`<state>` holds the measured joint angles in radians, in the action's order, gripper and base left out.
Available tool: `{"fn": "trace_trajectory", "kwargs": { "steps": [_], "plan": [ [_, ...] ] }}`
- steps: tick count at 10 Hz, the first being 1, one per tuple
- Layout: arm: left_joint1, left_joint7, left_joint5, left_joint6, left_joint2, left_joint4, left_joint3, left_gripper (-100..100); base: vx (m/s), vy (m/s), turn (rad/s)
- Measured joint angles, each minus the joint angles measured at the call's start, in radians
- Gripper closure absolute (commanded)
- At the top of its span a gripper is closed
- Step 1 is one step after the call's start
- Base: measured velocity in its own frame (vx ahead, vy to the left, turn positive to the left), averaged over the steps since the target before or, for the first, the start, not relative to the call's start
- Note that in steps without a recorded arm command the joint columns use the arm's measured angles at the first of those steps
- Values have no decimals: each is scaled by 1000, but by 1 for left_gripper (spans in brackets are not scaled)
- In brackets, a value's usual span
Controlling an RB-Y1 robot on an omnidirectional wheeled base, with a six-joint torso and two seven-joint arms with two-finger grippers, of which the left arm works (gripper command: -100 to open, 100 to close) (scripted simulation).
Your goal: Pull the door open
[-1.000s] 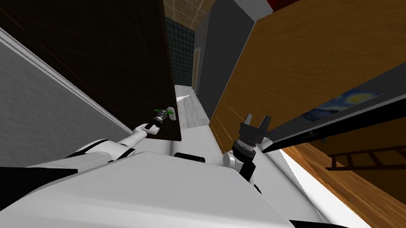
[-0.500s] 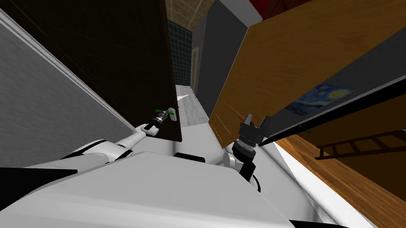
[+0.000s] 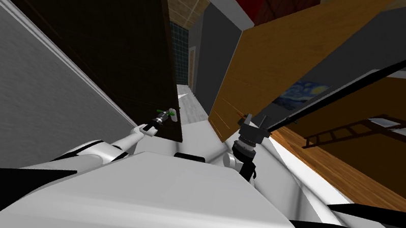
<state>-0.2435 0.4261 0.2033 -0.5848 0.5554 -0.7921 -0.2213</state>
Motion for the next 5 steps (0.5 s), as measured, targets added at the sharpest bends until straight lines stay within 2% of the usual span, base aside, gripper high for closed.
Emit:
{"fn": "trace_trajectory", "kwargs": {
  "steps": [1,2,4,5],
  "plan": [
    [8,11,-2,-6,9,-11,-13,100,-95,33,-32],
    [12,14,-3,-6,7,-11,-18,100,-138,61,-67],
    [27,35,-5,-27,30,-29,-43,100,-214,140,-103],
    [33,49,-7,-43,43,-38,-60,100,-211,88,-89]
  ]
}}
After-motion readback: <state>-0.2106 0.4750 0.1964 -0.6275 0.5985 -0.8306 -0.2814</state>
